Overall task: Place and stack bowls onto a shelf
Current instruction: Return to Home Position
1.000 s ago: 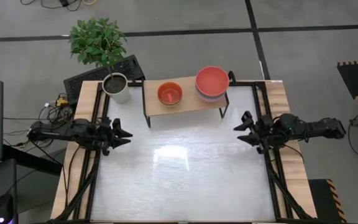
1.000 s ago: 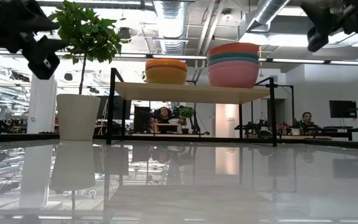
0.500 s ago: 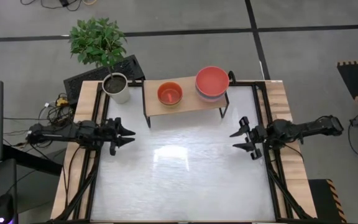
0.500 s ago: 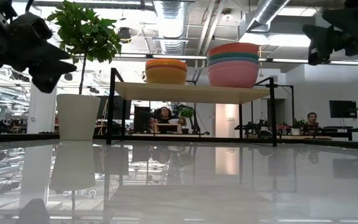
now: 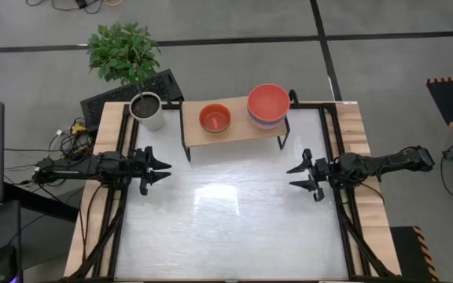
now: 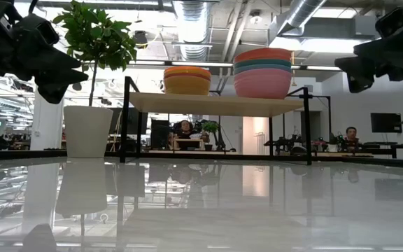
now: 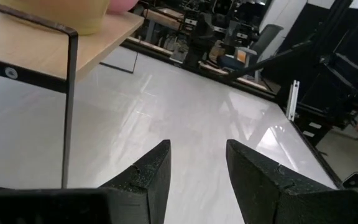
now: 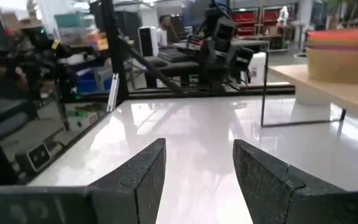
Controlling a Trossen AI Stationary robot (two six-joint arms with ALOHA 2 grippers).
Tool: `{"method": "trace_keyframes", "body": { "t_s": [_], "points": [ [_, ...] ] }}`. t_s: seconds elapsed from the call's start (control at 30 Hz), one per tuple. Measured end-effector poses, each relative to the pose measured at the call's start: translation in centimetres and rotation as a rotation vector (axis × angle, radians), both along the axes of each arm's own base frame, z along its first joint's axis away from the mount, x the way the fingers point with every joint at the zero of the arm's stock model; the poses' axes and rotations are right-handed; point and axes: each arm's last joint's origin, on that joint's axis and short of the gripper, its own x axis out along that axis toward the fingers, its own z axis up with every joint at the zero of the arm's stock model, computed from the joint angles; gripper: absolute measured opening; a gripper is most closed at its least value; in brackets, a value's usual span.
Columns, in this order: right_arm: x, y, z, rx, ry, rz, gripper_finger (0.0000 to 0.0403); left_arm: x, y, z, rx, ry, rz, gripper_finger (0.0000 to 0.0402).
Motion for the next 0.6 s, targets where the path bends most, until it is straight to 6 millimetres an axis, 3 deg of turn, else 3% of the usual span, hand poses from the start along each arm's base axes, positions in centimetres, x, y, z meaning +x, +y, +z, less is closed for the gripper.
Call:
{"method": "trace_keyframes", "body": {
  "t_s": [0.6],
  "points": [
    [-0.1,0.0,-1.3,0.064,0.143,-0.003,0.0212,0.0,-0.1,0.0,-0.014,0.001,-0.017,0.014]
  ]
}}
